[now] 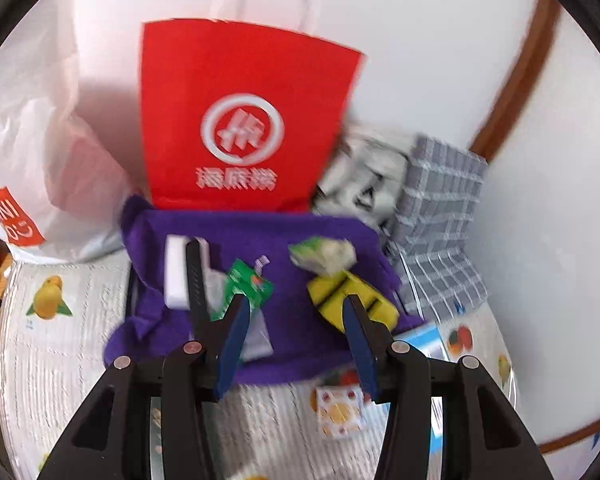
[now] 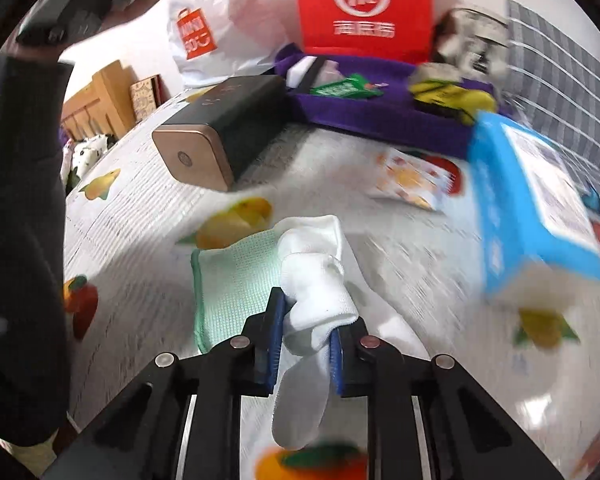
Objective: Organize soft objects
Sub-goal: 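Move the left gripper toward the orange-print snack packet while the right gripper approaches the white gloves, then grasp the orange-print packet with the left gripper while the right gripper grasps the white gloves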
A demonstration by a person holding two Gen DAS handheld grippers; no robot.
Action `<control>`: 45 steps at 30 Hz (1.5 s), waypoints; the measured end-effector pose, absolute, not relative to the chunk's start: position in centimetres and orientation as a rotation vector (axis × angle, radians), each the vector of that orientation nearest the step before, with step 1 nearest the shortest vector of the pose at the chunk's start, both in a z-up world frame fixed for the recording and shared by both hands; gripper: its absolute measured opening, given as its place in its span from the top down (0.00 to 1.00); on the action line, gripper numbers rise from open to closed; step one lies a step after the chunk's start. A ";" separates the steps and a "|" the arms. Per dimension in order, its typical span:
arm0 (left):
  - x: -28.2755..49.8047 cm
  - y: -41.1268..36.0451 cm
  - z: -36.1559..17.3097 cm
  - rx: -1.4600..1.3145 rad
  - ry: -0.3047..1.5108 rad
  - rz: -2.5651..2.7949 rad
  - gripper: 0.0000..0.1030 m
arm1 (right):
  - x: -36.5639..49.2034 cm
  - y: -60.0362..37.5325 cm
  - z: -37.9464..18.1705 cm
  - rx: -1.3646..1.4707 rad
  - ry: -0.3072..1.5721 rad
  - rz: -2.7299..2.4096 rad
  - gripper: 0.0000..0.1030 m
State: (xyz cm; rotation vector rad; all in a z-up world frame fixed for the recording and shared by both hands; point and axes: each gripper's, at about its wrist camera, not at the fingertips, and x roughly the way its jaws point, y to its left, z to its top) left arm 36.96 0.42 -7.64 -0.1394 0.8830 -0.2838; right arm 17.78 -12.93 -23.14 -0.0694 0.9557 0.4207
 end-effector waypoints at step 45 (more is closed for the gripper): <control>33.0 -11.6 -22.9 0.155 1.034 -0.250 0.42 | 16.2 -28.8 -23.4 0.063 0.827 0.159 0.19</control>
